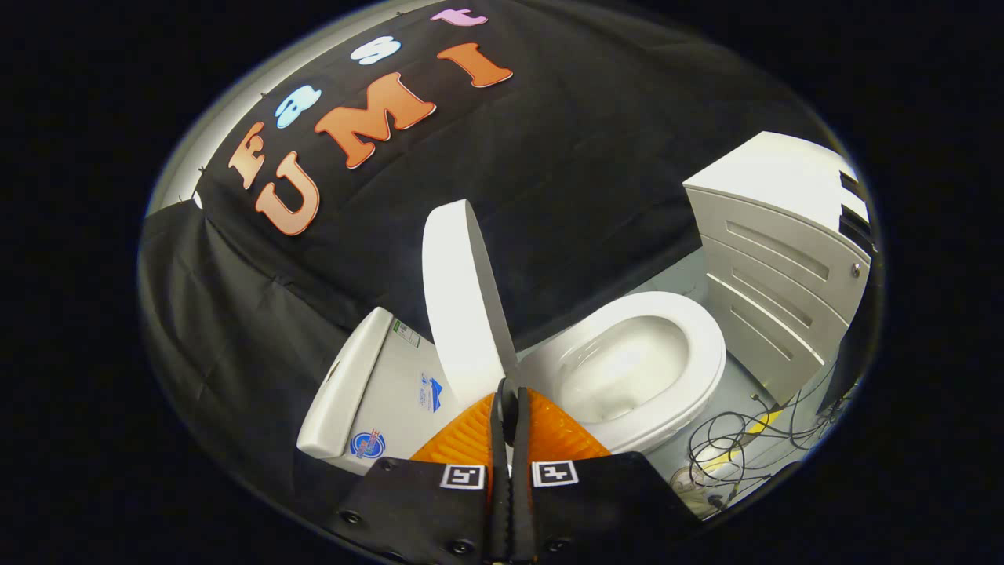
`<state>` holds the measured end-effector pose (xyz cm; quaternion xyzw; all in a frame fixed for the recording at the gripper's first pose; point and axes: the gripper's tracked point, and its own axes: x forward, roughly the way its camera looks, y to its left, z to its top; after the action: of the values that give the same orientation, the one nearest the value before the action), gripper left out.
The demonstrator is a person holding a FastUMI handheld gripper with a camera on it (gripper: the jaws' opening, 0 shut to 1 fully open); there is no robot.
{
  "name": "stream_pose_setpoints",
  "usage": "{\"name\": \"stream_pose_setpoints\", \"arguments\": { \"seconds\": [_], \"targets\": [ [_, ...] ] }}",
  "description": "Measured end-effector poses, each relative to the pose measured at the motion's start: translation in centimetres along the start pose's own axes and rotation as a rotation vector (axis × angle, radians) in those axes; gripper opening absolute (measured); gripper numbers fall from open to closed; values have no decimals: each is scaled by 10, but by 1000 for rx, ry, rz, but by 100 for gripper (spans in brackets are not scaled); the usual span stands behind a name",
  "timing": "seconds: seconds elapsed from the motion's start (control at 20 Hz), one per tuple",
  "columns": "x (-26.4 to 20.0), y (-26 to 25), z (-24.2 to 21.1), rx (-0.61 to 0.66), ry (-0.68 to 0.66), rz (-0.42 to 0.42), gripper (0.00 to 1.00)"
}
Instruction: Open the toilet lid.
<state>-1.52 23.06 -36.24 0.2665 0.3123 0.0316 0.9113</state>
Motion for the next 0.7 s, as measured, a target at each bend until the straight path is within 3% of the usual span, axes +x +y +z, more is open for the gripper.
{"name": "stream_pose_setpoints", "arguments": {
  "seconds": [0.5,0.7],
  "targets": [
    [1,50,-17,-126,-32,-33,9],
    [1,77,-30,-236,-27,-42,8]
  ]
}}
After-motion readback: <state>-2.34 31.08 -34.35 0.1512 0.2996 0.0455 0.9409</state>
